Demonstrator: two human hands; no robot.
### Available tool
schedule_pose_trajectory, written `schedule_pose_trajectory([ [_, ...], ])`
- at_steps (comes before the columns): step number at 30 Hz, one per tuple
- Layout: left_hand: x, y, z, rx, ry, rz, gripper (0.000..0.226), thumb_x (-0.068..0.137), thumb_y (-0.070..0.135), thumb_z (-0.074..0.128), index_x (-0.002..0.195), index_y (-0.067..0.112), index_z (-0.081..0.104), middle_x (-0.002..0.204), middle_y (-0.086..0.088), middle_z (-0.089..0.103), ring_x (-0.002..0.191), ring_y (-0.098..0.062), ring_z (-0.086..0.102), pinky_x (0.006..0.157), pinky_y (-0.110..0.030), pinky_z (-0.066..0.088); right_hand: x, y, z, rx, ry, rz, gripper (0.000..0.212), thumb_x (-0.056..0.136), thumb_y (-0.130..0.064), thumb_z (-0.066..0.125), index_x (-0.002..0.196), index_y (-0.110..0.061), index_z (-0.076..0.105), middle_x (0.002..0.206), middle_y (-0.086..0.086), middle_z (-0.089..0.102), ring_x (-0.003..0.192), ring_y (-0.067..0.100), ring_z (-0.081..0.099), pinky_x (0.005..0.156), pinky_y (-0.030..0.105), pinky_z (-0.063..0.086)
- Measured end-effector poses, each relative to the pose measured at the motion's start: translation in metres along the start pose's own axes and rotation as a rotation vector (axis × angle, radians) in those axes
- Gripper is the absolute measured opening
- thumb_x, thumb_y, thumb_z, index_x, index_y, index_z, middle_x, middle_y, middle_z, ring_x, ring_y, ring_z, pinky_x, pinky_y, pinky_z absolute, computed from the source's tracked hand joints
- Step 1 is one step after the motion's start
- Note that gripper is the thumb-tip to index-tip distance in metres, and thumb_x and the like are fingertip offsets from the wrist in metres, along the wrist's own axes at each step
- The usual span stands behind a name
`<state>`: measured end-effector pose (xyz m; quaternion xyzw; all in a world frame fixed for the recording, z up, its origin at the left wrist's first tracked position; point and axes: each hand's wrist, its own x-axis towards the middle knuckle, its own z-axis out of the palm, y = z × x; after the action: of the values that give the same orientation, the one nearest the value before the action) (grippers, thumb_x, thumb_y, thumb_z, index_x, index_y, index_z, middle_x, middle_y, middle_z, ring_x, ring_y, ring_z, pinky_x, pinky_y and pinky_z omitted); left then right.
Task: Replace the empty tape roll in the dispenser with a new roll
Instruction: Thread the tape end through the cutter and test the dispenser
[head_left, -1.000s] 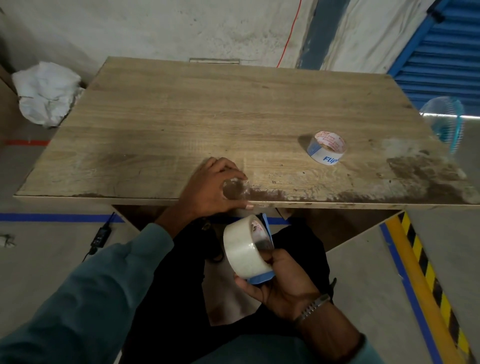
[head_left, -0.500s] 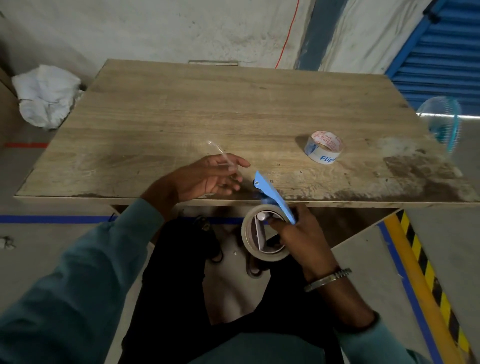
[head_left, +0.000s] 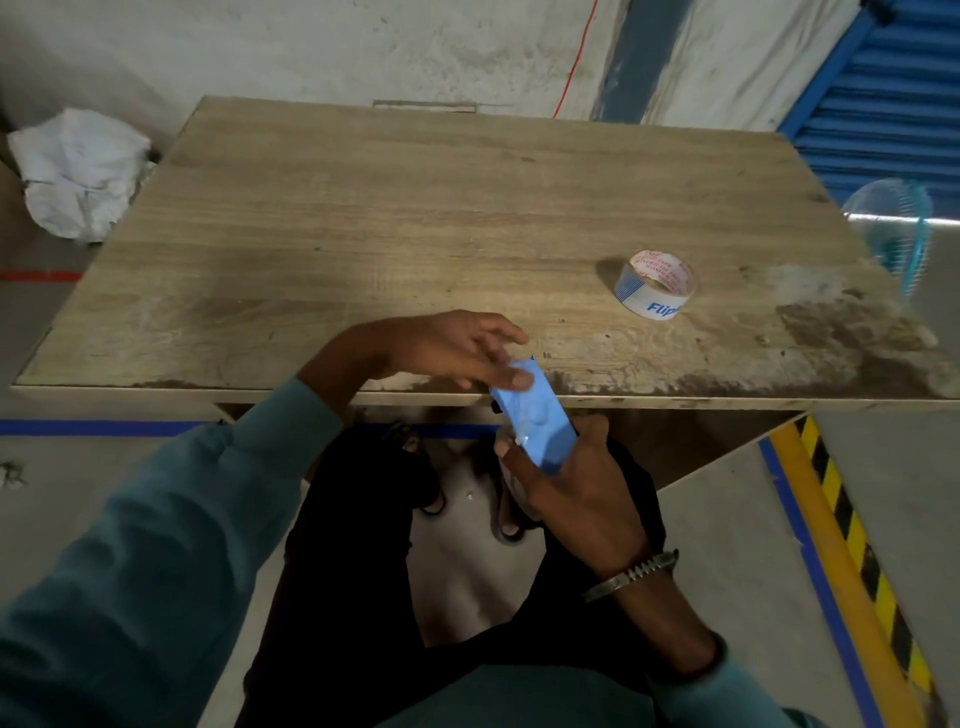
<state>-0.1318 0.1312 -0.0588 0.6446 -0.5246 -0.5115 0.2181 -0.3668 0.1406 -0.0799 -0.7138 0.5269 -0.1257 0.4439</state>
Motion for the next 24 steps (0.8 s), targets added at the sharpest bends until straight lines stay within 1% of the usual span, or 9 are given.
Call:
schedule_pose_trajectory([
  [3, 0.002, 0.009, 0.009, 0.075, -0.058, 0.094, 0.08, 0.078, 0.039, 0.091, 0.146, 0.035, 0.05, 0.121, 0.015, 0.071, 0.107, 0.002, 0.07, 0.092, -0.018, 0.052, 0.001, -0.001, 0.0, 0.008, 0.035, -0.047, 0.062, 0.082, -0.051, 0.082, 0.11, -0.016, 0.039, 0.094, -0.01, 0.063, 0.069, -0.004, 0.063, 0.055, 0.014, 0.046],
  [5, 0.002, 0.006, 0.008, -0.052, -0.16, 0.135, 0.086, 0.08, 0.02, 0.091, 0.152, 0.03, 0.044, 0.117, -0.004, 0.075, 0.104, -0.009, 0.074, 0.092, -0.025, 0.054, 0.003, -0.004, -0.005, 0.007, 0.057, -0.057, 0.064, 0.081, -0.054, 0.082, 0.109, -0.017, 0.038, 0.089, -0.014, 0.059, 0.066, -0.005, 0.058, 0.051, 0.013, 0.044],
  [6, 0.001, 0.004, 0.007, -0.079, -0.192, 0.155, 0.09, 0.079, 0.014, 0.091, 0.154, 0.028, 0.042, 0.122, -0.011, 0.073, 0.108, -0.014, 0.074, 0.096, -0.028, 0.055, 0.004, -0.004, -0.006, 0.018, 0.065, -0.057, 0.066, 0.079, -0.055, 0.082, 0.109, -0.017, 0.038, 0.086, -0.017, 0.058, 0.066, -0.007, 0.055, 0.049, 0.012, 0.044],
  [9, -0.003, 0.0, 0.006, -0.028, -0.204, 0.212, 0.083, 0.083, 0.005, 0.087, 0.152, 0.027, 0.046, 0.143, -0.005, 0.062, 0.131, -0.018, 0.063, 0.108, -0.033, 0.052, 0.009, -0.002, -0.009, 0.053, 0.085, -0.036, 0.072, 0.071, -0.052, 0.09, 0.109, -0.017, 0.041, 0.088, -0.022, 0.056, 0.072, -0.01, 0.055, 0.049, 0.011, 0.045],
  [11, -0.004, -0.002, 0.007, -0.095, -0.133, 0.224, 0.074, 0.087, -0.001, 0.08, 0.149, 0.024, 0.049, 0.143, -0.006, 0.062, 0.134, -0.02, 0.061, 0.11, -0.037, 0.052, 0.011, 0.001, -0.009, 0.057, 0.094, -0.032, 0.073, 0.067, -0.047, 0.095, 0.109, -0.017, 0.042, 0.089, -0.023, 0.057, 0.074, -0.009, 0.057, 0.049, 0.012, 0.045],
  [14, -0.005, -0.006, 0.001, -0.131, -0.019, 0.184, 0.063, 0.089, -0.004, 0.077, 0.142, 0.02, 0.052, 0.136, -0.011, 0.066, 0.121, -0.026, 0.069, 0.105, -0.046, 0.055, 0.011, 0.002, -0.009, 0.045, 0.071, -0.021, 0.074, 0.066, -0.04, 0.096, 0.113, -0.019, 0.043, 0.088, -0.024, 0.055, 0.074, -0.009, 0.057, 0.051, 0.012, 0.045],
  [18, -0.005, -0.012, -0.012, 0.02, 0.017, 0.094, 0.058, 0.085, -0.006, 0.079, 0.131, 0.023, 0.061, 0.138, -0.008, 0.058, 0.103, -0.021, 0.075, 0.092, -0.048, 0.062, 0.008, 0.001, -0.009, -0.006, 0.055, -0.032, 0.079, 0.064, -0.042, 0.097, 0.115, -0.02, 0.041, 0.092, -0.018, 0.054, 0.078, 0.003, 0.056, 0.053, 0.012, 0.042],
  [22, -0.008, -0.006, -0.025, 0.08, 0.204, 0.062, 0.028, 0.086, -0.002, 0.078, 0.112, 0.009, 0.076, 0.109, -0.013, 0.077, 0.099, -0.03, 0.078, 0.082, -0.033, 0.066, 0.002, 0.005, -0.006, -0.004, 0.056, -0.027, 0.085, 0.057, -0.047, 0.099, 0.113, -0.021, 0.041, 0.102, -0.008, 0.061, 0.091, 0.014, 0.063, 0.064, 0.023, 0.051],
  [24, -0.005, -0.003, -0.027, -0.066, 0.312, 0.046, 0.022, 0.085, -0.005, 0.079, 0.105, 0.001, 0.078, 0.1, -0.02, 0.079, 0.097, -0.034, 0.079, 0.084, -0.034, 0.066, 0.001, 0.005, -0.001, 0.012, 0.058, -0.027, 0.083, 0.057, -0.049, 0.098, 0.111, -0.024, 0.04, 0.1, -0.01, 0.063, 0.088, 0.012, 0.065, 0.068, 0.027, 0.054],
])
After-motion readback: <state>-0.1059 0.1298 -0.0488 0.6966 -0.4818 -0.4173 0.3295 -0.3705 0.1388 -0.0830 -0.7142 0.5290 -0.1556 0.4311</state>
